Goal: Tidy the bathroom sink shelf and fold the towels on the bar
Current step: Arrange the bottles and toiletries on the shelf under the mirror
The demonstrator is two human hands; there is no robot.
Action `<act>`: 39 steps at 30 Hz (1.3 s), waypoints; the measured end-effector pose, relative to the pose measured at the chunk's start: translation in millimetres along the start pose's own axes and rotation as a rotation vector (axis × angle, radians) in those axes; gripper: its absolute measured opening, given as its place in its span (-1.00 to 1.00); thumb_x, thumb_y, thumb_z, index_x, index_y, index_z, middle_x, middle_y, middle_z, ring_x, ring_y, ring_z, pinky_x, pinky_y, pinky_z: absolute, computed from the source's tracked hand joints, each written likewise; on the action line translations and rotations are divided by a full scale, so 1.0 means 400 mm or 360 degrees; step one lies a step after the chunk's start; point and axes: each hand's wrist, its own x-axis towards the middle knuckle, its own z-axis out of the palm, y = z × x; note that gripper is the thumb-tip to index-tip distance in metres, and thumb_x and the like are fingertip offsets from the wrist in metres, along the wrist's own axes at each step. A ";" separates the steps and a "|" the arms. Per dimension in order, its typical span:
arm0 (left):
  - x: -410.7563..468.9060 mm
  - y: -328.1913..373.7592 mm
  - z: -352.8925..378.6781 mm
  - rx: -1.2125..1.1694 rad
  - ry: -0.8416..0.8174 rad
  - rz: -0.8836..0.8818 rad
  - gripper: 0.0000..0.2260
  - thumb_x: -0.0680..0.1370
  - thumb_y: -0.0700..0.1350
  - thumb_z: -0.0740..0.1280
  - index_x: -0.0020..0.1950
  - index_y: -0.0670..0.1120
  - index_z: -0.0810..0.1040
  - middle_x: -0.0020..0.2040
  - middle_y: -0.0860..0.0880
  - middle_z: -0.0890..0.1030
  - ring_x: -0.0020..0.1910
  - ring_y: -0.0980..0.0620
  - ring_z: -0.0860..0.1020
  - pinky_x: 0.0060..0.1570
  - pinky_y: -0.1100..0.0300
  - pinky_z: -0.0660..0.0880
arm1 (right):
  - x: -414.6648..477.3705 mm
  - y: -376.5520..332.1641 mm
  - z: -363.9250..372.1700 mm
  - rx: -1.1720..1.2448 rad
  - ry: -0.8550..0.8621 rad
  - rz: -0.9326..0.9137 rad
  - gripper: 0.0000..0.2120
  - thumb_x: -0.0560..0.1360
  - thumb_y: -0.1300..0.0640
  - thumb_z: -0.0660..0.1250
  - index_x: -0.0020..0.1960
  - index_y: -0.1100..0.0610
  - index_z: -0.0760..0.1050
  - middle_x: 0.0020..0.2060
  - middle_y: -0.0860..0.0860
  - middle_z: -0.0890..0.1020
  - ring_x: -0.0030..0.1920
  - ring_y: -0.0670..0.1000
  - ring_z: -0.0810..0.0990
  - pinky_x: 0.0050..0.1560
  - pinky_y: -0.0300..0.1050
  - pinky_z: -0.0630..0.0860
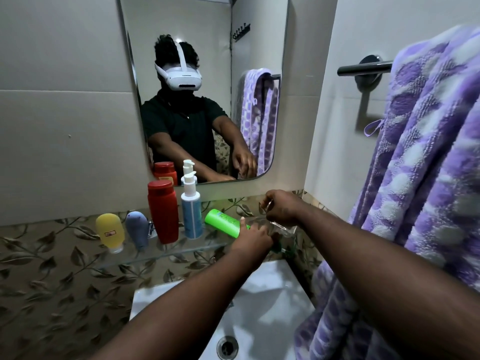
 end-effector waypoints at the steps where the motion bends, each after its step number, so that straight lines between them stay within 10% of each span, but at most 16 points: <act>1: -0.007 -0.002 0.000 -0.0004 0.0018 0.0019 -0.55 0.60 -0.22 0.31 0.50 -0.07 0.39 0.35 -0.19 0.45 0.37 -0.27 0.43 0.46 -0.50 0.08 | 0.000 -0.002 -0.001 0.0000 0.0000 -0.0003 -0.76 0.43 0.28 0.41 0.02 -0.01 0.56 0.05 0.07 0.69 0.06 0.11 0.66 0.12 0.02 0.63; 6: -0.034 -0.044 -0.024 -0.0212 0.0168 0.0032 -0.44 0.56 -0.28 0.29 0.55 -0.04 0.28 0.39 -0.15 0.44 0.40 -0.22 0.40 0.49 -0.41 0.16 | 0.008 -0.011 -0.019 0.0195 0.0052 0.0040 -0.79 0.44 0.31 0.39 0.05 0.12 0.61 0.01 0.15 0.70 0.02 0.17 0.67 0.09 0.07 0.64; 12: -0.049 -0.112 -0.072 -0.0733 0.0579 -0.0059 -0.49 0.50 -0.34 0.27 0.44 -0.06 0.38 0.24 -0.15 0.55 0.20 -0.22 0.51 0.17 -0.09 0.49 | 0.009 -0.006 -0.057 0.0979 0.0072 0.0279 -0.82 0.62 0.37 0.19 -0.05 0.20 0.54 -0.17 0.22 0.63 -0.37 0.04 0.58 -0.48 -0.28 0.47; 17: -0.045 -0.147 -0.088 -0.1020 0.0729 -0.0261 -0.45 0.55 -0.28 0.29 0.51 0.04 0.34 0.34 -0.12 0.56 0.23 -0.20 0.53 0.05 0.02 0.48 | 0.004 -0.021 -0.066 0.1669 0.0011 0.0424 -0.82 0.64 0.35 0.18 0.07 0.25 0.56 -0.12 0.24 0.67 -0.30 0.08 0.67 -0.37 -0.12 0.67; 26: 0.003 -0.235 -0.126 -0.1504 0.0660 -0.0467 -0.36 0.54 -0.20 0.37 0.57 0.02 0.21 0.50 -0.16 0.44 0.41 -0.20 0.46 0.23 0.09 0.42 | -0.009 -0.052 0.001 0.1265 -0.0262 0.0169 -0.66 0.58 0.53 0.21 0.34 0.43 0.46 0.12 0.43 0.58 -0.04 0.19 0.58 -0.11 -0.02 0.56; 31: 0.028 -0.258 -0.150 -0.1806 0.0626 -0.0526 -0.49 0.52 -0.05 0.33 0.43 -0.10 0.29 0.26 -0.23 0.54 0.14 -0.12 0.50 0.01 0.05 0.41 | 0.013 -0.075 0.043 0.1161 -0.0238 0.0014 -0.59 0.50 0.52 0.35 0.33 0.34 0.49 0.17 0.25 0.64 0.03 0.10 0.59 0.00 -0.01 0.56; 39: 0.043 -0.315 -0.168 -0.2283 0.0504 -0.0680 -0.37 0.57 0.01 0.33 0.58 0.08 0.13 0.39 -0.19 0.48 0.31 -0.18 0.52 0.32 -0.21 0.50 | 0.034 -0.100 0.085 0.0979 -0.0101 -0.0193 -0.41 0.37 0.38 0.55 0.36 0.20 0.48 0.20 0.05 0.63 0.19 0.15 0.63 -0.03 -0.09 0.57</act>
